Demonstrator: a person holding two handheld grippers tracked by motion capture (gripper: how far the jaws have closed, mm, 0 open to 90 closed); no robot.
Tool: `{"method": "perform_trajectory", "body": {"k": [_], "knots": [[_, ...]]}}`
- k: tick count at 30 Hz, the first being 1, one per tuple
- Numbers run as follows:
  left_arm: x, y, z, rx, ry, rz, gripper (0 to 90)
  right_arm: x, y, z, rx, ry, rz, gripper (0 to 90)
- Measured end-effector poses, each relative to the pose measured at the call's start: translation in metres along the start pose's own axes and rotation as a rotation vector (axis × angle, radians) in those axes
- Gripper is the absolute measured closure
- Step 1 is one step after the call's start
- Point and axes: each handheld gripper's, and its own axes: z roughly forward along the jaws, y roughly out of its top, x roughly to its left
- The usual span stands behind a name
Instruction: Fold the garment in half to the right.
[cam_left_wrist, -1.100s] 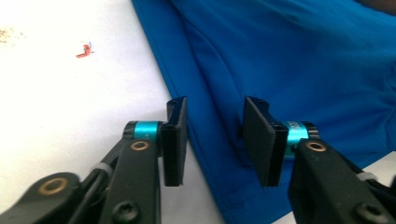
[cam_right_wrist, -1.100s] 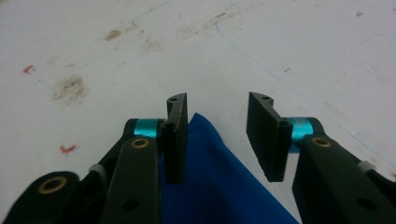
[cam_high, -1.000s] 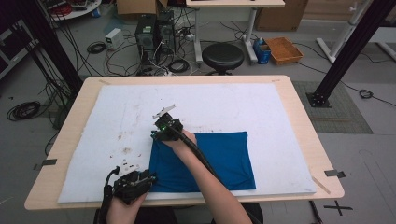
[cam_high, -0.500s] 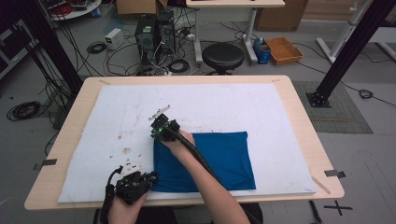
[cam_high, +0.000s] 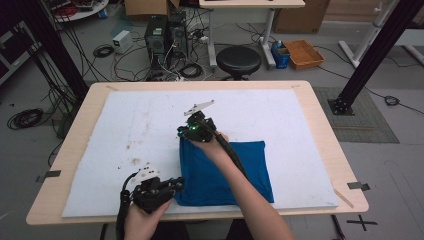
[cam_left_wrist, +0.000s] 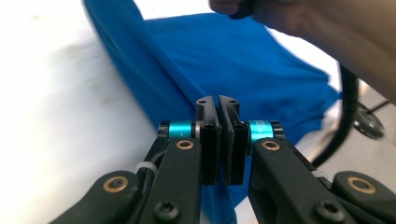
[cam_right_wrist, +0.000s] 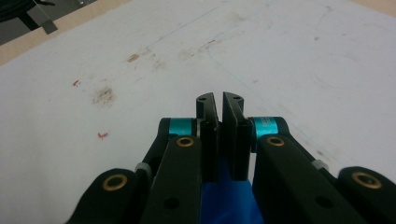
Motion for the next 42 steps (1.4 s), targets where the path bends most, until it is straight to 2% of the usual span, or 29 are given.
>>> {"method": "perform_trajectory", "body": {"k": [7,10,17,25,31,33,34,35,36,37,40,42], "knots": [[-0.027,0.016,0.039,0.004,-0.089,0.039,86.9,-0.033,-0.014,-0.047,-0.034,0.013,0.035,85.9],[-0.037,0.019,0.058,0.011,-0.126,0.044,86.8,-0.047,-0.023,-0.065,-0.024,-0.001,0.037,85.9],[-0.063,0.024,0.099,0.036,-0.190,0.052,86.8,-0.077,-0.051,-0.102,-0.020,-0.021,0.081,85.8],[-0.091,0.028,0.143,0.082,-0.219,0.056,86.9,-0.103,-0.080,-0.130,-0.005,-0.062,0.116,85.8],[-0.105,0.027,0.168,0.108,-0.217,0.067,86.8,-0.116,-0.097,-0.140,0.010,-0.102,0.132,85.8],[-0.107,0.026,0.175,0.111,-0.229,0.071,86.7,-0.119,-0.102,-0.142,0.023,-0.125,0.133,85.7],[-0.108,0.026,0.177,0.101,-0.240,0.084,84.8,-0.120,-0.105,-0.143,0.027,-0.135,0.134,85.5],[-0.109,0.025,0.178,0.085,-0.252,0.097,76.2,-0.121,-0.108,-0.144,0.027,-0.150,0.137,85.1],[-0.110,0.025,0.178,0.081,-0.261,0.107,63.7,-0.122,-0.110,-0.145,0.030,-0.172,0.138,82.1],[-0.111,0.024,0.178,0.073,-0.274,0.109,57.8,-0.123,-0.113,-0.147,0.029,-0.206,0.142,79.9],[-0.111,0.024,0.171,0.067,-0.272,0.120,48.8,-0.125,-0.120,-0.152,0.020,-0.278,0.174,73.1],[-0.108,0.026,0.163,0.054,-0.272,0.138,47.6,-0.124,-0.124,-0.156,0.001,-0.321,0.205,71.6]]}}
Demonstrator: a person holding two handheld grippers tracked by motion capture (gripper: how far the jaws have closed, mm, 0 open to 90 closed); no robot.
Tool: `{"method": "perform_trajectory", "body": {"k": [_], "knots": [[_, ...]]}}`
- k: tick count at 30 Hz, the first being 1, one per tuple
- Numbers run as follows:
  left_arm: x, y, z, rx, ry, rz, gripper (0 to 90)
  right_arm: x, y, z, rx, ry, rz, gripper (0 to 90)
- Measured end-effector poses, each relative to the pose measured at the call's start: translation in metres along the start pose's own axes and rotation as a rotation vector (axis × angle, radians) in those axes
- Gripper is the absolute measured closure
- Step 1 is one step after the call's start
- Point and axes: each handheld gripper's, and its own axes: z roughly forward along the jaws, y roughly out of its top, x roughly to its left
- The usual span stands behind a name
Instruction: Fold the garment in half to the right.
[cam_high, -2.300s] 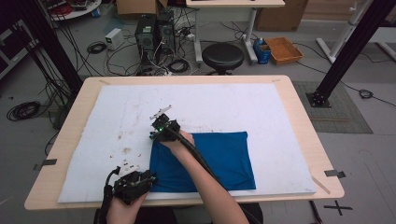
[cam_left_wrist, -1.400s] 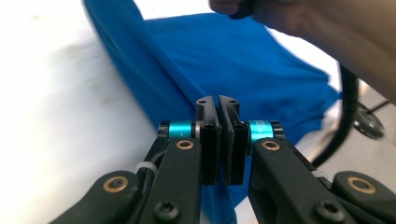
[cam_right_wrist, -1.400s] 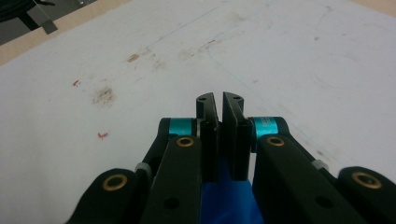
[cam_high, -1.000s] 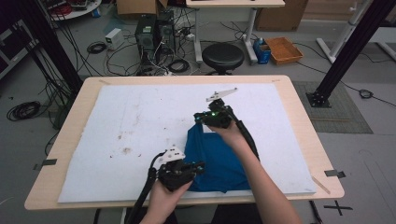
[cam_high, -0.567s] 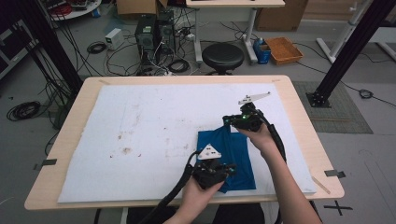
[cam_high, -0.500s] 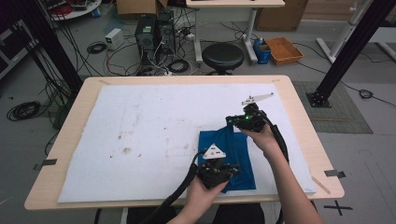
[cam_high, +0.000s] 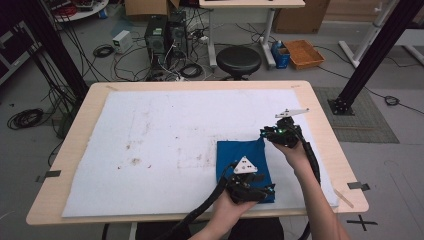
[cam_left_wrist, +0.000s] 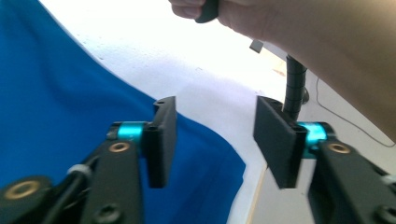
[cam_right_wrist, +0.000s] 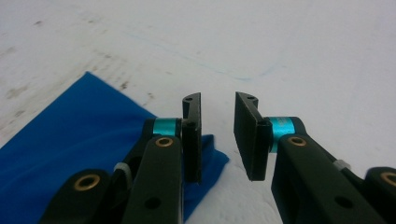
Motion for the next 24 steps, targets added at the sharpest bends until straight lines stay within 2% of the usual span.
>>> {"method": "perform_trajectory", "body": {"k": [3,5,9,13,14,18,21,23,24], "knots": [[0.005,0.001,-0.015,-0.014,0.025,0.006,46.6,0.003,-0.005,-0.004,-0.011,-0.009,0.050,69.7],[0.011,0.001,-0.026,-0.015,0.047,0.014,45.7,0.009,-0.010,-0.005,-0.027,0.007,0.059,68.9],[0.028,-0.001,-0.049,-0.001,0.102,0.027,45.7,0.017,-0.012,0.001,-0.019,-0.020,0.071,68.7],[0.049,-0.005,-0.072,-0.011,0.163,-0.002,45.5,0.014,-0.012,0.014,0.030,-0.054,0.062,89.1],[0.053,-0.006,-0.075,-0.011,0.168,-0.006,45.3,0.012,-0.012,0.016,0.021,-0.058,0.063,89.8],[0.066,-0.011,-0.091,-0.026,0.210,-0.027,45.3,0.007,-0.012,0.016,0.006,-0.068,0.066,90.0],[0.071,-0.013,-0.098,-0.035,0.222,-0.035,45.3,0.003,-0.016,0.017,0.015,-0.084,0.080,89.5],[0.074,-0.013,-0.102,-0.036,0.231,-0.037,45.2,0.002,-0.021,0.017,0.024,-0.106,0.094,84.5],[0.074,-0.013,-0.104,-0.040,0.235,-0.039,45.2,0.002,-0.023,0.016,0.021,-0.116,0.103,78.2]]}}
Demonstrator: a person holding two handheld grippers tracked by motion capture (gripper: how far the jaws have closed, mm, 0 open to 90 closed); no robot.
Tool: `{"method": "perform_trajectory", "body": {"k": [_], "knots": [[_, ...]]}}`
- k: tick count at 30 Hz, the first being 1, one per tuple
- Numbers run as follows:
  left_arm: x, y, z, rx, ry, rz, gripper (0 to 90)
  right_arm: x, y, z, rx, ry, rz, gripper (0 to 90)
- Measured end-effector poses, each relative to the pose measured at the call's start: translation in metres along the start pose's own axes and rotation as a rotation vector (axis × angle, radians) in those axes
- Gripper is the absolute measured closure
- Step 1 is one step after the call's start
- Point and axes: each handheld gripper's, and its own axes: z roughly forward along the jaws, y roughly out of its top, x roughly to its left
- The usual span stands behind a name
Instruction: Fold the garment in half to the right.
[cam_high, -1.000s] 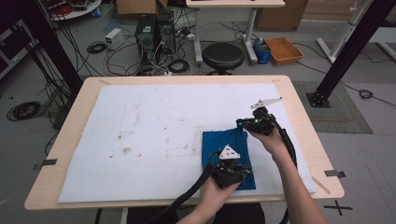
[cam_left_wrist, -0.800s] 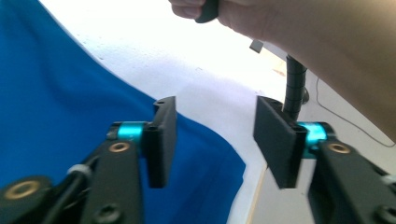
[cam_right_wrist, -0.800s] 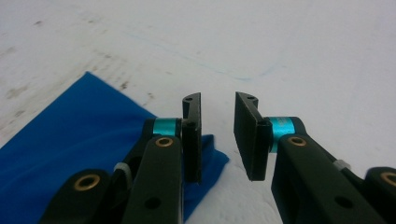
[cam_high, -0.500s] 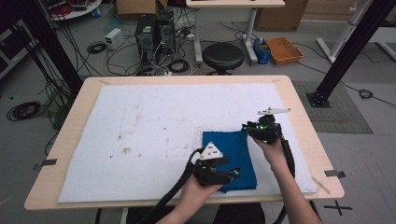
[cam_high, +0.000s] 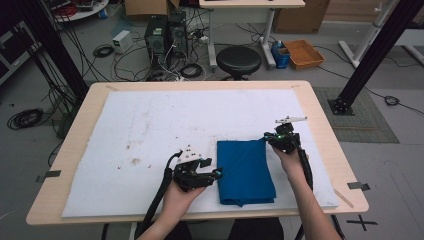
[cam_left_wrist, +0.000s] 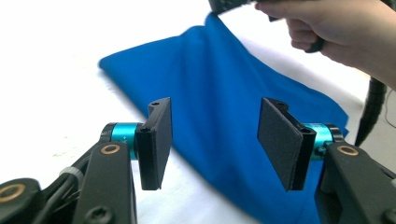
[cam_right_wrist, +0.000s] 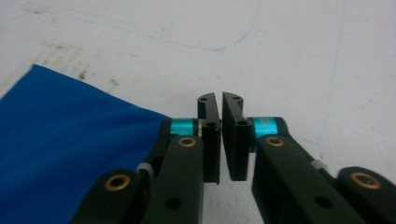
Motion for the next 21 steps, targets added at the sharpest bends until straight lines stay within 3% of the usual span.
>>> {"method": "perform_trajectory", "body": {"k": [3,6,8,13,16,19,21], "knots": [[0.005,0.001,-0.007,-0.007,0.022,0.008,44.1,-0.001,-0.004,-0.009,-0.016,0.009,0.016,71.2],[0.010,0.001,-0.015,-0.017,0.037,0.005,44.0,0.003,-0.015,-0.030,-0.051,0.042,0.017,70.0],[0.016,0.001,-0.023,-0.028,0.050,0.003,43.7,0.010,-0.031,-0.049,-0.073,0.081,-0.001,66.3],[0.024,0.000,-0.039,-0.045,0.070,0.003,42.4,0.026,-0.071,-0.086,-0.093,0.174,0.012,62.5],[0.029,-0.003,-0.050,-0.049,0.087,0.002,42.5,0.035,-0.095,-0.101,-0.054,0.208,0.051,58.6],[0.033,-0.008,-0.057,-0.058,0.090,-0.020,42.3,0.042,-0.111,-0.106,-0.027,0.214,0.055,58.5],[0.036,-0.011,-0.062,-0.067,0.094,-0.029,42.3,0.045,-0.118,-0.107,-0.015,0.228,0.059,62.9]]}}
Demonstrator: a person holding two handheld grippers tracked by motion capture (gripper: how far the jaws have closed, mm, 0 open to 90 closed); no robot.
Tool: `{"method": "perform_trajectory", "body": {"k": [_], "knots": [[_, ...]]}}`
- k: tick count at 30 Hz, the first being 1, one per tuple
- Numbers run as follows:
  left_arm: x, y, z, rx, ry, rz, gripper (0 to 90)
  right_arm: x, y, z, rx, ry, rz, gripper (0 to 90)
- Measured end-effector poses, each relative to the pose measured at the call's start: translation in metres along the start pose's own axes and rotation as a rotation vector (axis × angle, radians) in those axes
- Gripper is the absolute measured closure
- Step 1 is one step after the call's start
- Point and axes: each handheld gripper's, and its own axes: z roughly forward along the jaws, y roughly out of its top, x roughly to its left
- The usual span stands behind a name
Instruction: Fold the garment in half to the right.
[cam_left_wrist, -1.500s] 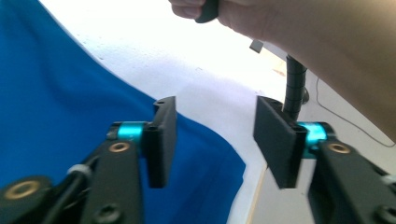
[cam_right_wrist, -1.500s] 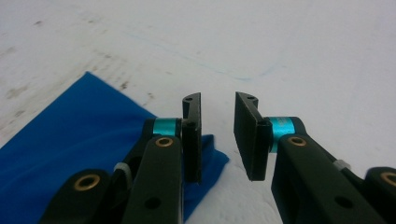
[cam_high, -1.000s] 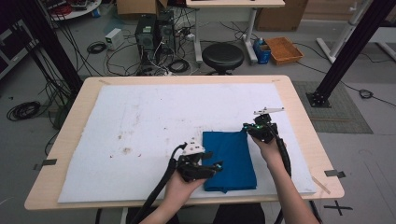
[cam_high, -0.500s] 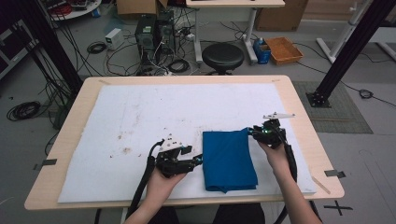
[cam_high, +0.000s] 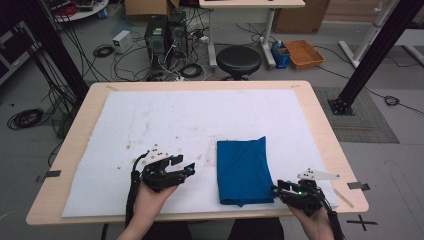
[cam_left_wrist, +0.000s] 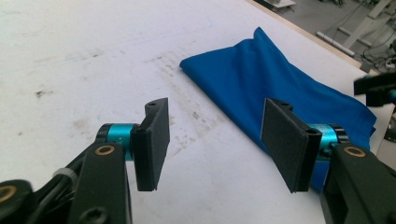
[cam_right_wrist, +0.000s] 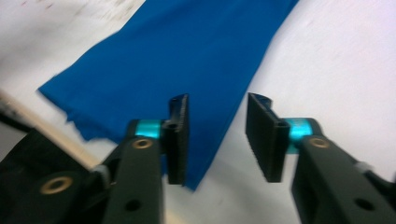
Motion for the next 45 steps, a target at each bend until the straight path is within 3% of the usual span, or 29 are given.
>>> {"method": "perform_trajectory", "body": {"k": [3,5,12,19,23,28,31,36,39,45], "knots": [[0.004,-0.002,-0.004,0.001,0.007,-0.006,42.3,0.002,-0.005,0.003,0.031,0.020,-0.009,79.1],[0.006,-0.002,-0.006,-0.008,0.013,-0.015,42.3,0.004,-0.007,0.002,0.041,0.006,-0.031,87.7],[0.012,-0.001,-0.012,-0.023,0.023,-0.024,42.3,0.004,-0.011,-0.003,0.043,-0.011,-0.034,88.1],[0.011,0.004,-0.015,-0.033,0.009,0.011,40.0,0.002,-0.001,-0.011,-0.020,-0.027,-0.038,58.1],[0.010,0.015,-0.019,-0.053,-0.038,0.039,38.6,0.000,0.021,-0.014,-0.111,0.000,-0.073,47.0],[0.006,0.036,-0.020,-0.071,-0.087,0.110,37.1,0.002,0.057,-0.011,-0.192,0.012,-0.117,40.8],[0.008,0.050,-0.020,-0.088,-0.144,0.119,37.7,0.004,0.078,-0.005,-0.250,0.025,-0.135,39.2],[0.010,0.065,-0.021,-0.121,-0.168,0.152,37.7,0.006,0.108,0.011,-0.259,0.048,-0.149,34.6],[0.012,0.066,-0.024,-0.132,-0.179,0.161,37.7,0.008,0.117,0.022,-0.273,0.019,-0.171,33.9],[0.017,0.053,-0.032,-0.104,-0.185,0.183,37.2,0.004,0.117,0.036,-0.258,0.038,-0.149,32.6]]}}
